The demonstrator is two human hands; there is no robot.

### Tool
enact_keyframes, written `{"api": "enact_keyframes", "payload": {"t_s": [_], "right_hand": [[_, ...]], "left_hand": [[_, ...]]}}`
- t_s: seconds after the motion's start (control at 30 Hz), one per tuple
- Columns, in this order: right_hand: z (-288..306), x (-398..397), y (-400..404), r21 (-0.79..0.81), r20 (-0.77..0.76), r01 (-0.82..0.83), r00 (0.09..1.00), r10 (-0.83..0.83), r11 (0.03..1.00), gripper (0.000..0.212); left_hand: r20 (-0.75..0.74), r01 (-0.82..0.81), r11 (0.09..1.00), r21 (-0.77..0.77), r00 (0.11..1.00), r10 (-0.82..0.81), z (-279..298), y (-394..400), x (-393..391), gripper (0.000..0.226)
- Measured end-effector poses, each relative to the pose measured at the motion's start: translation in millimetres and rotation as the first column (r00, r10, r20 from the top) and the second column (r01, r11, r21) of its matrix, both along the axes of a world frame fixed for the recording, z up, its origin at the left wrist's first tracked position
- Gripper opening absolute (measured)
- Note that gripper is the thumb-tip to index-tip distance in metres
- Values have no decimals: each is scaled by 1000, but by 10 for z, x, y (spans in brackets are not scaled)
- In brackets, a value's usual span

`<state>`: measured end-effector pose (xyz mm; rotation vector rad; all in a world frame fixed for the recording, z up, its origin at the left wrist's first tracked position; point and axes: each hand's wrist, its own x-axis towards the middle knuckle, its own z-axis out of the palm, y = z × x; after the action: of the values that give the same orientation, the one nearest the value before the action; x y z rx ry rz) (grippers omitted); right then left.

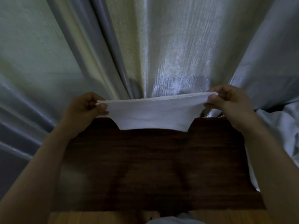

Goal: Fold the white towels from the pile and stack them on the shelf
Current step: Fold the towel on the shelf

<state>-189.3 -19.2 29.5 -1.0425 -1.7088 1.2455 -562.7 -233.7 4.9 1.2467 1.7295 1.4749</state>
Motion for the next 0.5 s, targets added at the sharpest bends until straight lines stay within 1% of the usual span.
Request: {"api": "enact_keyframes", "payload": {"t_s": [0.03, 0.07, 0.13, 0.17, 0.23, 0.3, 0.37, 0.43, 0.5], "right_hand": [[-43, 53, -86, 28, 32, -4, 999, 3, 1000, 21], [-104, 116, -183, 61, 77, -5, 997, 0, 998, 20], [-297, 261, -420, 100, 180, -31, 984, 13, 994, 15], [-428, 333, -551, 102, 234, -57, 972, 32, 993, 14], [-758, 491, -809, 66, 328, -100, 942, 73, 993, 18], [-1112, 652, -1071, -4, 417, -134, 901, 123, 991, 22], [-1429, 785, -1328, -80, 495, -157, 851, 176, 984, 20], [-1684, 891, -1551, -178, 543, -149, 809, 223, 973, 17], [-1856, 962, -1707, -257, 582, -147, 765, 275, 955, 16]], "left_hand": [[-50, -1, 1000, -11, 999, 0, -24, -84, 29, 9], [-135, -3, 999, -42, 991, -3, -71, -177, 59, 14], [-262, -13, 991, -132, 965, -22, -225, -388, 143, 21], [-279, -21, 983, -185, 960, -32, -336, -506, 197, 22], [-297, -22, 947, -320, 952, -78, -630, -764, 308, 20], [-294, 17, 900, -435, 943, -159, -955, -1039, 443, 20], [-259, 57, 867, -494, 943, -210, -1272, -1289, 576, 22], [-208, 63, 819, -570, 954, -217, -1506, -1482, 705, 18], [-122, 85, 760, -645, 970, -212, -1664, -1635, 792, 10]]}}
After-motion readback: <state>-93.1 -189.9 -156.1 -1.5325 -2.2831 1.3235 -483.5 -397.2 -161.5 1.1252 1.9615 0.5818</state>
